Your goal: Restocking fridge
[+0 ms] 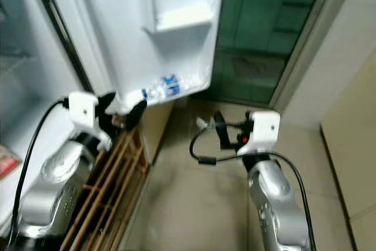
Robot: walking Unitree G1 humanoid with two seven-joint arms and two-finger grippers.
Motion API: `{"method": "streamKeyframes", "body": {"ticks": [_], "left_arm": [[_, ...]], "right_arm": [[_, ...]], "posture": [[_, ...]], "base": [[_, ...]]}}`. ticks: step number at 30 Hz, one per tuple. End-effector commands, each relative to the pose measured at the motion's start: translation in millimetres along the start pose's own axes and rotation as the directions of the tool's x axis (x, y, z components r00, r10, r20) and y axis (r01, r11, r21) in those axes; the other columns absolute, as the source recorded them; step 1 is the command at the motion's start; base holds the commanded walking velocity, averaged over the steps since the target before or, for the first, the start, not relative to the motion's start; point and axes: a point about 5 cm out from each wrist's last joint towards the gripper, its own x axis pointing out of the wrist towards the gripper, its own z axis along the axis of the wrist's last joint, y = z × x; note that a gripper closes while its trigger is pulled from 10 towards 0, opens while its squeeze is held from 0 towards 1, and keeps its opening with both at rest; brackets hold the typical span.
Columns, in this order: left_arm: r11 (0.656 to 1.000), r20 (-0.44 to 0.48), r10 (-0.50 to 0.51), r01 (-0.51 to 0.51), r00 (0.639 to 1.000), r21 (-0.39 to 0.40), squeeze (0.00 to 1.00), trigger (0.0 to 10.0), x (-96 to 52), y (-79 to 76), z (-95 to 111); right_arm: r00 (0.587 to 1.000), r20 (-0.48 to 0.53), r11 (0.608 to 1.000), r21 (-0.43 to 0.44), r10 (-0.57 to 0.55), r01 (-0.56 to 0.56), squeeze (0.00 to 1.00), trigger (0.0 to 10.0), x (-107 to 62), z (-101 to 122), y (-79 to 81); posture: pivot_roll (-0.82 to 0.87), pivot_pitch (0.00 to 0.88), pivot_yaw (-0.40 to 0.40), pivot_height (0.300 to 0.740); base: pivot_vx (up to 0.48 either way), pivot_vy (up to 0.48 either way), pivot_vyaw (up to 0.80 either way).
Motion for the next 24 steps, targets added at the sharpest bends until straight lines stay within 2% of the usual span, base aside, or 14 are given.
{"method": "streamKeyframes", "body": {"ticks": [1, 8, 17, 20, 24], "left_arm": [[1.0, 0.005, 0.017, -0.017, 1.0, 0.01, 0.0, 10.0, 4.6, -0.4, 1], [0.999, -0.038, 0.051, -0.051, 0.998, -0.001, 0.0, 10.0, 7.1, 2.9, -6], [0.99, -0.035, 0.138, -0.138, 0.99, 0.01, 0.0, 10.0, 1.0, 12.2, -10], [0.989, -0.037, 0.145, -0.143, 0.989, 0.048, 0.0, 10.0, 3.5, 9.4, -10], [0.989, -0.036, 0.141, -0.139, 0.989, 0.051, 0.0, 10.0, 5.4, 5.5, -10]], "right_arm": [[1.0, 0.007, 0.999, -0.026, -0.02, 0.02, 0.0, 10.0, -1.8, 2, -6.5], [0.999, 0.004, 0.998, -0.039, -0.046, 0.046, 0.0, 10.0, -3.7, 1, -11.4], [0.998, -0.02, 0.997, -0.061, -0.057, 0.055, 0.0, 10.0, -8.7, -6, -15.5], [0.997, -0.027, 0.996, -0.062, -0.068, 0.066, 0.0, 10.0, -9.7, -8, -18.3], [0.997, -0.03, 0.995, -0.066, -0.072, 0.07, 0.0, 10.0, -10.6, -9, -19.8]], "posture": [[-0.13, 0.0, 0.033, 0.74], [-0.14, 0.0, 0.037, 0.74], [-0.14, 0.0, 0.037, 0.74], [-0.14, 0.0, 0.035, 0.74], [-0.15, 0.0, 0.033, 0.74]], "base": [[0.0, -0.472, 0.0], [0.0, -0.067, 0.63], [0.0, -0.48, 0.66], [0.0, -0.48, 0.63], [0.0, -0.48, 0.62]]}}
